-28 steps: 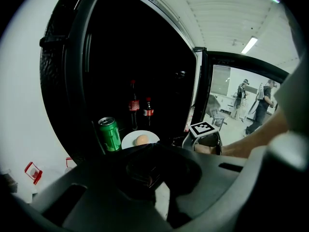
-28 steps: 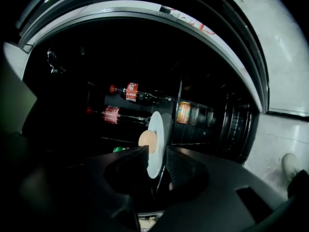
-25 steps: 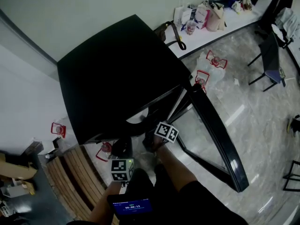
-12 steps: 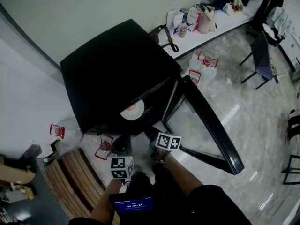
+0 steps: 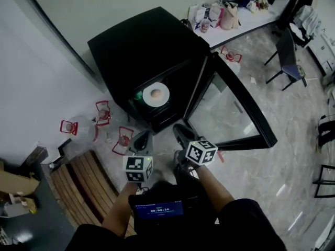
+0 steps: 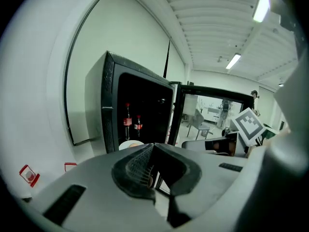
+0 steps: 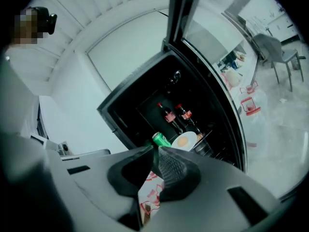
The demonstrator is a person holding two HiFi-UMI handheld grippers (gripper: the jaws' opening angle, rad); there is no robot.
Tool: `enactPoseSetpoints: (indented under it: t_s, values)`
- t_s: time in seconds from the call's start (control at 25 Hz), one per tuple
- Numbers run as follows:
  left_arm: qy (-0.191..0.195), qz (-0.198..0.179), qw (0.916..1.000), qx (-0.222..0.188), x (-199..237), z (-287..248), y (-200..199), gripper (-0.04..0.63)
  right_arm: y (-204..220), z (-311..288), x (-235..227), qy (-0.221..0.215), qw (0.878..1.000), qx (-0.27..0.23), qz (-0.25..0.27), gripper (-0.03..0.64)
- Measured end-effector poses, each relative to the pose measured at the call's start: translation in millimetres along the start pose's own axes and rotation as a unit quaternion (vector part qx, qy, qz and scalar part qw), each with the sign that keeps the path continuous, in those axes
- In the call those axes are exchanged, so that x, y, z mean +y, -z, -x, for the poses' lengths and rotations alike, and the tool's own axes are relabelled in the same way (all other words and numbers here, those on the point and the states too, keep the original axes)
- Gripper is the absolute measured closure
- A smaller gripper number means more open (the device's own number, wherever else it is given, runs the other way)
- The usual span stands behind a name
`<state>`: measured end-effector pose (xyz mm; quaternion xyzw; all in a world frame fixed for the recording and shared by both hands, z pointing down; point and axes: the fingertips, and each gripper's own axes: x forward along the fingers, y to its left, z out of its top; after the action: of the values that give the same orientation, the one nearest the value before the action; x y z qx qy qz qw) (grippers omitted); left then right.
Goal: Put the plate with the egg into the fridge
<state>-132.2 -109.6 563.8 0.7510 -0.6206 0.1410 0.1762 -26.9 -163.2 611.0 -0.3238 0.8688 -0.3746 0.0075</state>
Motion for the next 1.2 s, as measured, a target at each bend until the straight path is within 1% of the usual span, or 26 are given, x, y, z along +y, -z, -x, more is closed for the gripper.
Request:
enactPoseSetpoints:
  t_s: [0.16, 0.4, 0.88, 1.08, 1.2]
  values:
    - [0.002, -0.002, 0.9998, -0.018, 5.8, 23.2, 1.0, 0.588, 4.4, 16.1, 22.6, -0.002, 1.0, -0.013, 0.021, 0.589]
    - [0.016, -0.002, 0.9993, -0.034, 0.3, 42.4, -2.5, 0.587, 2.9, 35.3, 46.1, 0.002, 0.998, -0.028, 0.049, 0.603]
    - [0.022, -0.008, 0.9989, -0.041, -0.9, 57.7, -0.9, 0.587, 1.9, 51.1, 64.4, 0.001, 0.995, -0.031, 0.091, 0.611]
    - [0.024, -0.01, 0.9986, -0.046, -1.8, 60.4, -2.7, 0.588, -11.1, 73.2, 63.1, 0.013, 0.99, -0.044, 0.135, 0.611]
    - [0.027, -0.013, 0.9983, -0.051, -1.4, 63.7, -7.2, 0.588, -28.3, 107.1, 55.8, 0.04, 0.981, -0.055, 0.183, 0.611]
